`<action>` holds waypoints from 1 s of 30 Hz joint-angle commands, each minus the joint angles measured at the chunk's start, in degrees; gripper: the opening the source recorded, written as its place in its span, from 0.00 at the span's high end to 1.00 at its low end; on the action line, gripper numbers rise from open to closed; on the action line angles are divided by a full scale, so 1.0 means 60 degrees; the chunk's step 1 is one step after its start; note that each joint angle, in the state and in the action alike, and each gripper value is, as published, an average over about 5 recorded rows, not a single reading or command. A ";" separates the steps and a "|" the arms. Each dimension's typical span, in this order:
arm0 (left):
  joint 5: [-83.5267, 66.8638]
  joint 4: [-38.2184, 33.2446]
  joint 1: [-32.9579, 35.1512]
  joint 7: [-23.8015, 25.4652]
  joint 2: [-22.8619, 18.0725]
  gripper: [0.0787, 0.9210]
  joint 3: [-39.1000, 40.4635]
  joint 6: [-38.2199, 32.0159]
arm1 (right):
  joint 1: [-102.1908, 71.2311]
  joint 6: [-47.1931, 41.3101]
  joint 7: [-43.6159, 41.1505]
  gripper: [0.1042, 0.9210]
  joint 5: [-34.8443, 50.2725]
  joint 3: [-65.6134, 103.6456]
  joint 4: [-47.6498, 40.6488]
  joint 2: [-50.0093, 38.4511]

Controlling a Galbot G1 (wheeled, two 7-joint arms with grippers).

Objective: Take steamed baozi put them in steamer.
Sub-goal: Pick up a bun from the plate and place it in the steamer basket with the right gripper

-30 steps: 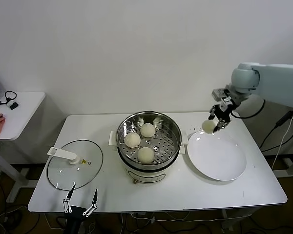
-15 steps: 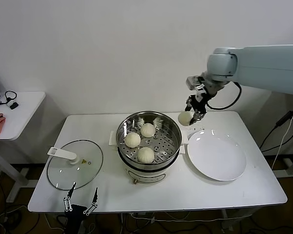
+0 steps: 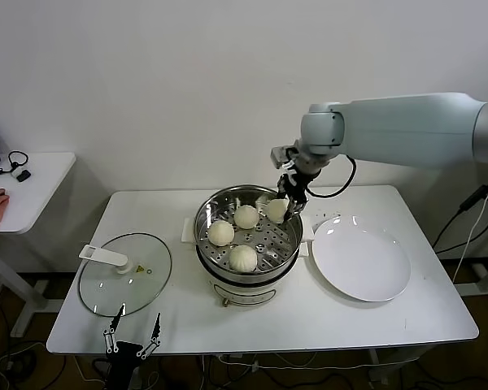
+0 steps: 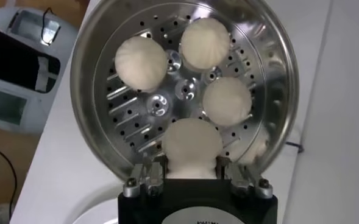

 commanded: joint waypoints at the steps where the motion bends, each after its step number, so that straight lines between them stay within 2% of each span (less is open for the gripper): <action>1: -0.0006 0.0037 -0.0014 0.0000 0.0013 0.12 -0.0014 -0.0014 | -0.0853 -0.0170 0.0262 0.48 -0.0196 0.0252 -0.0082 0.0308; 23: -0.0007 0.0024 0.0015 0.0011 0.0009 0.12 -0.0075 -0.0028 | -0.1477 -0.0219 0.0510 0.47 -0.0723 0.0450 -0.0217 0.0228; 26: -0.0007 0.0021 0.0009 0.0014 0.0019 0.12 -0.0077 -0.0026 | -0.1473 -0.0216 0.0534 0.45 -0.0705 0.0467 -0.0199 0.0241; 30: -0.0007 -0.0011 0.0020 0.0024 0.0025 0.12 -0.0069 -0.0021 | -0.1432 -0.0203 0.0531 0.37 -0.0711 0.0462 -0.0227 0.0291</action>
